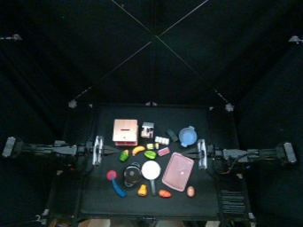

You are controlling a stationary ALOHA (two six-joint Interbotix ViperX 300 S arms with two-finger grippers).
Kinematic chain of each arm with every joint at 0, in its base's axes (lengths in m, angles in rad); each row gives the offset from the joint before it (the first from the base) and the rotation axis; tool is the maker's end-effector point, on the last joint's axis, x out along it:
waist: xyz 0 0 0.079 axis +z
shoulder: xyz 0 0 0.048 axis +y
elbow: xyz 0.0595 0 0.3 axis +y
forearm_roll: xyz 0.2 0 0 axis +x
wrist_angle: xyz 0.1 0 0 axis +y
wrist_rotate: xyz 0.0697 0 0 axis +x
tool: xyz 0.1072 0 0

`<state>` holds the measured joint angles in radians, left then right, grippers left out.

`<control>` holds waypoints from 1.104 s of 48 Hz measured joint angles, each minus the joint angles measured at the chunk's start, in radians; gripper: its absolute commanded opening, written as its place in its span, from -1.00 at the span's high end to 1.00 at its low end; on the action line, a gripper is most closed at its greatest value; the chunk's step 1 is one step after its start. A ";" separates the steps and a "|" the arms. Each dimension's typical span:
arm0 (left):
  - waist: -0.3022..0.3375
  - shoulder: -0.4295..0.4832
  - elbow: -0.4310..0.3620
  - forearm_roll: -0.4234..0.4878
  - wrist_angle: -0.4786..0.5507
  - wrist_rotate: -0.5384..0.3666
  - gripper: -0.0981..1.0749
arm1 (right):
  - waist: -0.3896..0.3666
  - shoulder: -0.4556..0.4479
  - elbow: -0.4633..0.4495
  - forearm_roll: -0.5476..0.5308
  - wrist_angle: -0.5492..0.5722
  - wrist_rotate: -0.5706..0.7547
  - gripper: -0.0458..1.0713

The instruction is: Grab salmon sushi

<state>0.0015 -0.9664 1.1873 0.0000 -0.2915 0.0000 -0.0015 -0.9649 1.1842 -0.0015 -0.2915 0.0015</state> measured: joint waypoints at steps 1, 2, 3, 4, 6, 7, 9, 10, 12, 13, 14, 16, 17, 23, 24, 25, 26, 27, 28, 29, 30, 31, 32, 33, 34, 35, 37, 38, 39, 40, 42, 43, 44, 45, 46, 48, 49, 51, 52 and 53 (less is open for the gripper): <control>0.000 0.000 0.000 0.000 0.000 0.000 0.92 | 0.000 -0.002 -0.002 0.000 0.000 0.000 0.91; 0.000 0.000 0.000 0.000 -0.002 0.000 0.92 | -0.002 0.003 -0.002 -0.003 0.000 0.000 0.93; -0.002 0.003 0.002 0.000 -0.011 -0.002 0.92 | -0.002 0.008 -0.005 -0.006 0.000 0.002 0.93; -0.002 0.006 0.002 -0.002 -0.025 -0.002 0.91 | -0.003 0.017 -0.008 -0.011 0.000 0.006 0.93; -0.003 0.011 0.002 -0.002 -0.043 -0.002 0.91 | -0.005 0.043 -0.018 -0.021 0.000 0.008 0.92; -0.003 0.012 0.000 -0.002 -0.051 -0.002 0.91 | -0.005 0.052 -0.023 -0.028 0.000 0.011 0.91; -0.003 0.012 0.000 -0.002 -0.060 -0.002 0.91 | -0.005 0.074 -0.034 -0.041 0.000 0.017 0.90; -0.005 0.012 0.000 -0.002 -0.061 -0.003 0.90 | -0.006 0.086 -0.041 -0.048 0.000 0.017 0.90; -0.005 0.014 0.000 -0.002 -0.066 -0.003 0.90 | -0.006 0.114 -0.055 -0.058 0.000 0.017 0.90; -0.005 0.014 0.000 -0.002 -0.069 -0.003 0.91 | -0.008 0.126 -0.061 -0.063 0.000 0.020 0.90; -0.006 0.014 0.000 -0.002 -0.071 -0.002 0.90 | -0.008 0.137 -0.067 -0.066 0.000 0.018 0.90; -0.006 0.017 0.002 -0.002 -0.074 -0.002 0.90 | -0.008 0.163 -0.083 -0.071 0.000 0.020 0.90; -0.006 0.018 0.002 -0.002 -0.077 -0.003 0.90 | -0.009 0.176 -0.092 -0.072 0.000 0.020 0.90; -0.006 0.051 0.000 -0.002 -0.092 -0.002 0.90 | -0.015 0.233 -0.121 -0.072 0.000 0.021 0.90; -0.006 0.060 0.002 -0.002 -0.095 -0.002 0.90 | -0.017 0.236 -0.124 -0.072 0.000 0.021 0.90; -0.006 0.069 0.000 -0.002 -0.097 -0.002 0.90 | -0.018 0.241 -0.126 -0.071 0.000 0.021 0.90; -0.006 0.081 0.000 -0.002 -0.100 -0.002 0.90 | -0.021 0.244 -0.127 -0.069 0.000 0.021 0.90; -0.006 0.094 0.000 -0.002 -0.103 -0.002 0.90 | -0.023 0.247 -0.127 -0.069 0.000 0.020 0.90; -0.006 0.109 0.000 -0.002 -0.104 -0.002 0.90 | -0.026 0.249 -0.127 -0.069 0.000 0.021 0.90; -0.006 0.124 0.000 -0.003 -0.107 -0.002 0.90 | -0.028 0.249 -0.127 -0.067 0.000 0.021 0.90; -0.008 0.138 0.000 -0.002 -0.110 -0.002 0.90 | -0.029 0.252 -0.127 -0.066 0.000 0.020 0.90; -0.008 0.150 -0.002 -0.002 -0.114 -0.002 0.90 | -0.032 0.252 -0.127 -0.066 0.000 0.021 0.90; -0.008 0.164 -0.003 -0.002 -0.117 -0.002 0.90 | -0.037 0.252 -0.127 -0.064 0.000 0.021 0.90; -0.008 0.176 -0.003 -0.002 -0.120 -0.002 0.90 | -0.041 0.252 -0.127 -0.061 0.000 0.023 0.90; -0.008 0.190 -0.006 -0.003 -0.124 -0.002 0.90 | -0.044 0.253 -0.127 -0.060 0.000 0.021 0.90; -0.009 0.201 -0.008 -0.002 -0.126 -0.002 0.90 | -0.052 0.255 -0.127 -0.055 0.000 0.023 0.90; -0.009 0.218 -0.011 -0.003 -0.132 -0.003 0.90 | -0.060 0.256 -0.126 -0.051 0.000 0.025 0.90; -0.011 0.225 -0.012 -0.003 -0.135 -0.003 0.90 | -0.064 0.256 -0.126 -0.048 0.000 0.026 0.90; -0.011 0.229 -0.012 -0.003 -0.137 -0.003 0.90 | -0.064 0.256 -0.126 -0.048 0.000 0.026 0.90; -0.011 0.242 -0.015 -0.003 -0.140 -0.005 0.90 | -0.069 0.258 -0.126 -0.044 0.000 0.029 0.90; -0.014 0.255 -0.017 -0.005 -0.144 -0.005 0.90 | -0.071 0.261 -0.121 -0.041 0.000 0.028 0.90; -0.015 0.262 -0.018 -0.006 -0.146 -0.005 0.90 | -0.071 0.262 -0.118 -0.040 0.000 0.028 0.90; -0.017 0.268 -0.020 -0.008 -0.149 -0.005 0.90 | -0.071 0.265 -0.117 -0.038 0.003 0.026 0.90; -0.020 0.276 -0.020 -0.009 -0.149 -0.005 0.90 | -0.069 0.268 -0.114 -0.037 0.005 0.026 0.90; -0.021 0.281 -0.021 -0.009 -0.150 -0.005 0.90 | -0.069 0.272 -0.112 -0.035 0.008 0.026 0.90; -0.028 0.296 -0.025 -0.011 -0.152 -0.005 0.90 | -0.069 0.279 -0.106 -0.031 0.017 0.026 0.90; -0.032 0.302 -0.026 -0.011 -0.150 -0.006 0.90 | -0.066 0.282 -0.106 -0.026 0.023 0.025 0.90; -0.040 0.311 -0.028 -0.011 -0.152 -0.005 0.90 | -0.058 0.290 -0.106 -0.011 0.040 0.034 0.90; -0.044 0.316 -0.028 -0.012 -0.152 -0.005 0.90 | -0.054 0.293 -0.106 -0.003 0.048 0.040 0.90; -0.048 0.318 -0.028 -0.012 -0.152 -0.005 0.90 | -0.049 0.295 -0.106 0.003 0.057 0.046 0.90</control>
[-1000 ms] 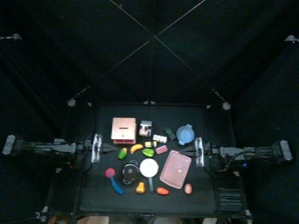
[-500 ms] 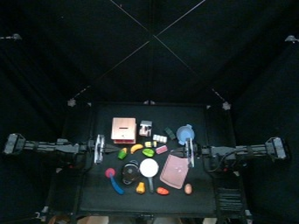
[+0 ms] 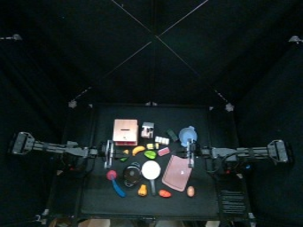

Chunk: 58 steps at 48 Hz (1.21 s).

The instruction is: Grab salmon sushi

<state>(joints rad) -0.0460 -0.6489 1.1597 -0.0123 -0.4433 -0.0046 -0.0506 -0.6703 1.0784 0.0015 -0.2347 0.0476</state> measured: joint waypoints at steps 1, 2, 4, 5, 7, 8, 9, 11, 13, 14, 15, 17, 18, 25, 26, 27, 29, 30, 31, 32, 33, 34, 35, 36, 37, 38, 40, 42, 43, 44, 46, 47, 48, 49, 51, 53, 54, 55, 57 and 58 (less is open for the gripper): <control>-0.003 0.003 -0.002 -0.002 0.000 0.000 0.90 | 0.006 0.003 0.000 0.006 0.009 0.000 0.90; -0.006 0.005 0.000 -0.002 0.000 0.000 0.90 | 0.008 0.005 0.000 0.012 0.018 0.005 0.90; -0.012 0.006 0.000 -0.006 0.000 0.000 0.90 | 0.017 0.006 0.000 0.021 0.037 0.005 0.90; -0.014 0.006 0.000 -0.009 0.000 0.000 0.90 | 0.020 0.006 -0.002 0.023 0.044 0.005 0.90; -0.017 0.008 0.000 -0.015 0.000 0.000 0.90 | 0.029 0.006 -0.002 0.028 0.055 0.005 0.90; -0.017 0.008 0.000 -0.018 0.000 0.000 0.90 | 0.032 0.006 -0.003 0.029 0.060 0.005 0.90; -0.018 0.008 0.000 -0.021 0.002 0.000 0.90 | 0.037 0.006 -0.005 0.029 0.061 0.005 0.90; -0.018 0.008 0.000 -0.028 0.000 0.000 0.90 | 0.040 0.006 -0.005 0.032 0.064 0.005 0.90; -0.018 0.008 0.000 -0.032 0.000 0.000 0.90 | 0.043 0.009 -0.006 0.037 0.066 0.005 0.90; -0.018 0.008 -0.002 -0.034 0.000 0.000 0.90 | 0.043 0.012 -0.008 0.040 0.067 0.005 0.90; -0.018 0.008 0.000 -0.035 0.000 0.000 0.90 | 0.041 0.015 -0.009 0.043 0.067 0.005 0.90; -0.018 0.008 0.000 -0.037 0.000 0.000 0.90 | 0.040 0.021 -0.011 0.051 0.069 0.005 0.90; -0.018 0.008 0.000 -0.037 0.000 0.000 0.90 | 0.038 0.029 -0.014 0.052 0.071 0.005 0.90; -0.018 0.009 0.000 -0.040 0.000 0.000 0.90 | 0.037 0.067 -0.023 0.051 0.072 0.005 0.90; -0.018 0.009 0.000 -0.041 0.000 0.000 0.90 | 0.037 0.071 -0.025 0.051 0.074 0.005 0.90; -0.018 0.009 -0.002 -0.041 0.000 -0.002 0.90 | 0.037 0.074 -0.025 0.049 0.072 0.005 0.90; -0.020 0.008 0.000 -0.043 0.002 0.000 0.90 | 0.037 0.078 -0.025 0.049 0.074 0.005 0.90; -0.018 0.009 0.000 -0.044 0.000 0.000 0.90 | 0.037 0.080 -0.025 0.049 0.074 0.005 0.90; -0.018 0.008 0.000 -0.044 0.000 0.000 0.90 | 0.037 0.083 -0.025 0.049 0.072 0.005 0.90; -0.018 0.008 -0.002 -0.044 0.000 0.000 0.90 | 0.037 0.083 -0.025 0.049 0.074 0.005 0.90; -0.018 0.008 0.000 -0.046 0.000 0.000 0.90 | 0.037 0.086 -0.026 0.049 0.074 0.005 0.90; -0.018 0.009 -0.002 -0.046 0.000 0.000 0.90 | 0.035 0.086 -0.026 0.049 0.074 0.005 0.90; -0.018 0.008 0.000 -0.046 0.000 -0.002 0.90 | 0.035 0.086 -0.028 0.049 0.072 0.005 0.90; -0.018 0.009 -0.002 -0.046 0.000 0.000 0.90 | 0.035 0.086 -0.026 0.046 0.074 0.005 0.90; -0.018 0.009 0.000 -0.048 0.000 0.000 0.90 | 0.035 0.086 -0.028 0.046 0.074 0.005 0.90; -0.020 0.009 0.000 -0.048 0.000 0.000 0.90 | 0.035 0.086 -0.028 0.046 0.074 0.005 0.90; -0.018 0.008 0.000 -0.048 0.000 0.000 0.90 | 0.034 0.086 -0.028 0.046 0.074 0.005 0.90; -0.018 0.008 0.000 -0.046 0.000 0.000 0.90 | 0.029 0.086 -0.028 0.049 0.072 0.005 0.90; -0.020 0.009 0.000 -0.048 0.000 0.000 0.90 | 0.026 0.087 -0.028 0.046 0.074 0.005 0.90; -0.020 0.009 0.000 -0.048 0.000 0.000 0.90 | 0.023 0.087 -0.028 0.046 0.074 0.005 0.90; -0.018 0.009 0.000 -0.049 0.000 0.000 0.90 | 0.020 0.087 -0.028 0.049 0.074 0.005 0.90; -0.020 0.009 0.000 -0.049 0.000 0.000 0.90 | 0.017 0.087 -0.028 0.046 0.074 0.005 0.90; -0.018 0.008 0.000 -0.049 0.000 -0.002 0.90 | 0.015 0.087 -0.028 0.046 0.074 0.005 0.90; -0.018 0.008 0.000 -0.051 0.000 0.000 0.90 | 0.014 0.087 -0.028 0.046 0.074 0.005 0.90; -0.018 0.008 0.000 -0.052 0.000 0.000 0.90 | 0.011 0.087 -0.028 0.046 0.074 0.005 0.90; -0.018 0.009 0.000 -0.052 0.000 -0.002 0.90 | 0.008 0.087 -0.028 0.046 0.074 0.005 0.90; -0.018 0.009 0.000 -0.052 0.000 0.000 0.90 | 0.008 0.087 -0.028 0.046 0.074 0.005 0.90; -0.020 0.009 0.000 -0.052 0.000 0.000 0.90 | 0.006 0.087 -0.028 0.049 0.074 0.005 0.90; -0.018 0.009 0.000 -0.054 0.000 0.000 0.90 | 0.005 0.087 -0.028 0.046 0.074 0.005 0.90; -0.020 0.009 0.000 -0.052 0.000 0.000 0.90 | 0.003 0.087 -0.028 0.049 0.074 0.005 0.90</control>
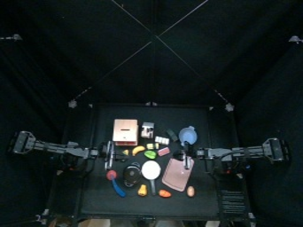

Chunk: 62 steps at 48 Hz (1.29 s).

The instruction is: Grab salmon sushi

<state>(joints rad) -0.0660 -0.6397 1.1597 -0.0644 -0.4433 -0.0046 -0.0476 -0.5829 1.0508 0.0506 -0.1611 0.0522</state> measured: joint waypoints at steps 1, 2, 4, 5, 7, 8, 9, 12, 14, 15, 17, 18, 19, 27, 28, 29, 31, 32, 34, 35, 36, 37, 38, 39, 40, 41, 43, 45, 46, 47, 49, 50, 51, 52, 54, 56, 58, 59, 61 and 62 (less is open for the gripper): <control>0.000 -0.002 0.000 -0.002 0.000 0.000 0.90 | 0.000 0.000 0.000 -0.003 0.000 0.000 0.90; 0.000 0.000 0.000 -0.002 0.000 0.000 0.90 | -0.005 0.000 0.002 0.000 0.000 0.000 0.90; 0.002 0.000 0.000 -0.003 0.000 0.000 0.90 | -0.009 0.002 0.000 -0.003 0.002 0.000 0.90; 0.002 0.000 0.000 -0.005 0.000 0.000 0.90 | -0.012 0.000 0.000 -0.003 0.002 0.000 0.90; 0.000 0.000 0.000 -0.008 0.000 -0.002 0.90 | -0.017 0.000 0.000 -0.003 0.003 0.000 0.90; 0.000 0.000 -0.002 -0.011 0.000 0.000 0.90 | -0.020 0.000 0.000 -0.003 0.005 0.000 0.90; 0.002 0.000 0.000 -0.012 0.000 0.000 0.90 | -0.021 0.000 0.000 -0.003 0.005 0.000 0.90; 0.002 0.000 0.000 -0.015 0.000 -0.002 0.90 | -0.025 0.000 0.000 -0.003 0.008 0.000 0.90; 0.000 -0.002 0.000 -0.017 0.000 0.000 0.90 | -0.026 0.000 0.000 -0.003 0.011 0.000 0.90; 0.002 0.000 0.000 -0.017 0.000 -0.002 0.90 | -0.026 0.000 0.000 -0.003 0.011 0.000 0.90; 0.000 0.000 0.000 -0.017 0.000 0.002 0.90 | -0.026 0.000 0.000 -0.003 0.011 0.000 0.90; 0.002 -0.002 0.000 -0.017 0.000 0.002 0.90 | -0.026 0.000 0.000 -0.003 0.012 0.000 0.90; 0.000 0.000 0.000 -0.017 0.000 0.003 0.90 | -0.026 0.000 0.000 -0.003 0.012 0.000 0.90; 0.000 0.000 0.000 -0.017 0.000 0.003 0.90 | -0.026 0.000 -0.005 0.006 0.017 0.000 0.90; 0.000 -0.002 0.000 -0.017 0.000 0.003 0.90 | -0.026 0.000 -0.005 0.008 0.018 0.000 0.90; 0.002 0.000 0.000 -0.017 0.000 0.003 0.90 | -0.026 0.002 -0.006 0.009 0.021 0.000 0.90; 0.000 0.000 0.000 -0.017 0.000 0.002 0.90 | -0.025 0.002 -0.006 0.009 0.028 0.000 0.90; 0.002 0.000 -0.002 -0.017 0.000 0.003 0.90 | -0.026 0.000 -0.008 0.011 0.032 0.000 0.90; 0.002 0.000 0.000 -0.017 0.000 0.003 0.90 | -0.026 0.000 -0.009 0.011 0.035 0.000 0.90; 0.000 0.000 0.000 -0.017 0.000 0.002 0.90 | -0.026 0.000 -0.009 0.011 0.037 0.000 0.90; 0.000 0.000 0.000 -0.017 0.000 0.002 0.90 | -0.026 0.000 -0.009 0.011 0.037 0.000 0.90; 0.000 0.000 0.000 -0.017 0.000 0.003 0.90 | -0.026 0.000 -0.009 0.009 0.037 0.000 0.90; 0.000 0.000 0.000 -0.017 0.000 0.003 0.90 | -0.026 0.000 -0.011 0.009 0.037 0.000 0.90; 0.002 0.000 0.000 -0.017 0.000 0.003 0.90 | -0.028 0.000 -0.012 0.009 0.038 0.000 0.90; 0.002 0.000 0.000 -0.017 0.000 0.003 0.90 | -0.028 0.002 -0.012 0.009 0.038 0.000 0.90; 0.000 0.000 0.000 -0.017 0.000 0.003 0.90 | -0.029 0.000 -0.014 0.009 0.038 0.000 0.90; 0.000 0.000 0.000 -0.017 0.000 0.003 0.90 | -0.032 0.002 -0.014 0.008 0.040 0.000 0.90; 0.002 0.000 0.000 -0.017 0.000 0.003 0.90 | -0.034 0.000 -0.015 0.008 0.040 0.000 0.90; 0.002 0.000 0.000 -0.017 0.000 0.003 0.90 | -0.037 0.000 -0.015 0.008 0.040 0.000 0.90; 0.002 -0.002 0.000 -0.017 0.000 0.003 0.90 | -0.037 0.002 -0.015 0.008 0.040 0.000 0.90; 0.002 -0.002 0.000 -0.017 0.000 0.003 0.90 | -0.040 0.002 -0.015 0.008 0.040 0.000 0.90; 0.000 -0.002 0.000 -0.017 0.000 0.003 0.90 | -0.043 0.000 -0.015 0.008 0.040 0.000 0.90; 0.002 0.000 0.000 -0.017 0.000 0.003 0.90 | -0.044 0.000 -0.015 0.008 0.040 0.000 0.90; 0.000 0.000 0.000 -0.017 0.000 0.003 0.90 | -0.046 0.002 -0.015 0.008 0.040 0.000 0.90; 0.002 0.000 0.000 -0.017 0.000 0.003 0.90 | -0.051 0.002 -0.015 0.006 0.040 0.000 0.90; 0.002 -0.002 0.000 -0.017 0.000 0.003 0.90 | -0.054 0.003 -0.015 0.008 0.040 0.000 0.90; 0.002 0.000 0.000 -0.017 0.000 0.003 0.90 | -0.058 0.006 -0.015 0.006 0.040 0.000 0.90; 0.002 0.000 0.000 -0.017 0.000 0.003 0.90 | -0.060 0.008 -0.015 0.006 0.040 0.000 0.90; 0.000 -0.002 0.000 -0.017 0.000 0.005 0.90 | -0.061 0.012 -0.015 0.003 0.040 0.000 0.90; 0.000 0.000 0.000 -0.017 0.000 0.006 0.90 | -0.063 0.014 -0.015 0.003 0.040 0.000 0.90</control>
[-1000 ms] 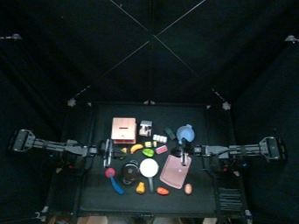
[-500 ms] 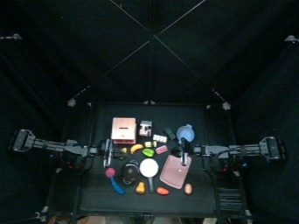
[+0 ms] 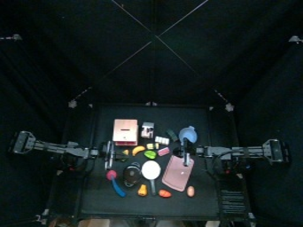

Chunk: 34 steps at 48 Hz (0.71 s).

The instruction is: Grab salmon sushi

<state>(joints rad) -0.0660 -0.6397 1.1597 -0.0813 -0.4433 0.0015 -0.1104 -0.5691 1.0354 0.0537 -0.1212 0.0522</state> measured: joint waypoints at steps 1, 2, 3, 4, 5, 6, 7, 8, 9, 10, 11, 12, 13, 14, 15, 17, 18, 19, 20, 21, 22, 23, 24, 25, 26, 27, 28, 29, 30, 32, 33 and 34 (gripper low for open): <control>0.002 0.000 0.000 0.000 0.000 0.000 0.90 | -0.002 0.005 0.000 -0.002 0.000 0.000 0.90; 0.000 -0.002 0.000 0.000 0.000 0.000 0.90 | -0.003 0.009 0.000 -0.002 0.000 0.000 0.90; 0.000 0.000 0.000 0.000 0.000 0.000 0.90 | -0.006 0.014 -0.002 -0.003 0.000 0.000 0.90; 0.000 0.000 0.000 0.000 0.000 0.000 0.90 | -0.008 0.021 -0.002 -0.006 0.000 0.000 0.90; 0.000 0.000 0.000 0.000 0.000 -0.002 0.90 | -0.009 0.025 -0.002 -0.006 0.000 0.000 0.90; 0.000 -0.002 0.000 0.000 0.000 0.000 0.90 | -0.011 0.031 -0.002 -0.006 0.000 0.000 0.90; 0.002 0.000 0.000 0.000 0.000 0.000 0.90 | -0.014 0.037 -0.003 -0.006 0.000 0.000 0.90; 0.000 -0.002 0.000 0.000 0.000 0.000 0.90 | -0.015 0.043 -0.003 -0.006 0.000 0.000 0.90; 0.000 0.000 0.000 0.000 0.000 -0.002 0.90 | -0.017 0.048 -0.005 -0.008 0.000 0.000 0.90; 0.000 -0.002 0.000 0.000 0.000 0.000 0.90 | -0.017 0.055 -0.005 -0.009 0.000 0.000 0.89; 0.002 0.000 0.000 0.000 0.000 0.000 0.90 | -0.018 0.063 -0.006 -0.012 0.000 0.000 0.89; 0.000 0.000 0.000 0.000 0.000 0.000 0.90 | -0.020 0.069 -0.006 -0.014 0.000 0.000 0.89; 0.000 0.000 -0.002 0.000 0.000 0.000 0.90 | -0.021 0.074 -0.008 -0.017 0.000 0.000 0.89; 0.002 0.000 0.000 0.000 0.000 0.000 0.90 | -0.023 0.080 -0.008 -0.020 0.000 0.000 0.89; 0.000 0.000 0.000 0.000 0.000 0.000 0.90 | -0.025 0.086 -0.009 -0.023 0.000 0.000 0.88; 0.002 0.000 -0.002 0.000 0.000 0.000 0.90 | -0.028 0.094 -0.011 -0.029 0.000 0.000 0.88; 0.000 -0.002 0.000 0.000 0.000 0.000 0.90 | -0.029 0.097 -0.011 -0.032 0.002 0.000 0.87; 0.002 0.000 0.000 0.000 0.000 0.000 0.90 | -0.031 0.101 -0.012 -0.034 0.000 0.000 0.87; 0.002 0.000 0.000 0.000 0.000 0.000 0.90 | -0.032 0.103 -0.012 -0.035 0.000 0.000 0.86; 0.002 -0.002 0.000 0.000 0.000 -0.002 0.90 | -0.032 0.109 -0.014 -0.040 0.000 0.000 0.86; 0.002 0.000 0.000 0.000 0.000 0.000 0.90 | -0.034 0.114 -0.017 -0.043 0.000 0.000 0.85; 0.002 0.000 0.000 0.000 0.000 -0.002 0.90 | -0.034 0.117 -0.017 -0.044 0.002 0.000 0.85; 0.003 0.000 0.000 0.000 0.000 0.000 0.90 | -0.034 0.121 -0.018 -0.046 0.000 0.000 0.84; 0.003 0.000 0.000 0.000 0.000 0.000 0.90 | -0.035 0.124 -0.021 -0.046 0.000 0.000 0.83; 0.003 0.000 0.000 0.000 0.000 0.000 0.90 | -0.035 0.126 -0.021 -0.046 0.002 0.000 0.82; 0.003 -0.002 0.000 0.000 0.000 0.000 0.90 | -0.035 0.129 -0.023 -0.046 0.000 0.000 0.80; 0.003 0.000 0.000 0.000 0.000 0.000 0.90 | -0.035 0.130 -0.025 -0.046 0.002 0.000 0.78; 0.003 0.000 0.000 0.000 0.000 0.000 0.90 | -0.035 0.132 -0.026 -0.048 0.002 0.000 0.75; 0.005 0.000 0.000 0.000 0.000 0.000 0.90 | -0.035 0.135 -0.028 -0.048 0.002 0.000 0.73; 0.003 0.000 0.000 0.000 0.000 0.000 0.90 | -0.037 0.140 -0.031 -0.048 0.002 0.000 0.68; 0.005 -0.002 0.000 0.000 0.000 -0.002 0.90 | -0.037 0.143 -0.032 -0.048 0.002 0.000 0.64; 0.003 -0.002 -0.002 0.000 0.000 0.000 0.90 | -0.037 0.144 -0.032 -0.048 0.002 0.000 0.61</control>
<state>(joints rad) -0.0629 -0.6412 1.1582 -0.0813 -0.4433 0.0015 -0.1473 -0.4249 1.0032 0.0061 -0.1197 0.0522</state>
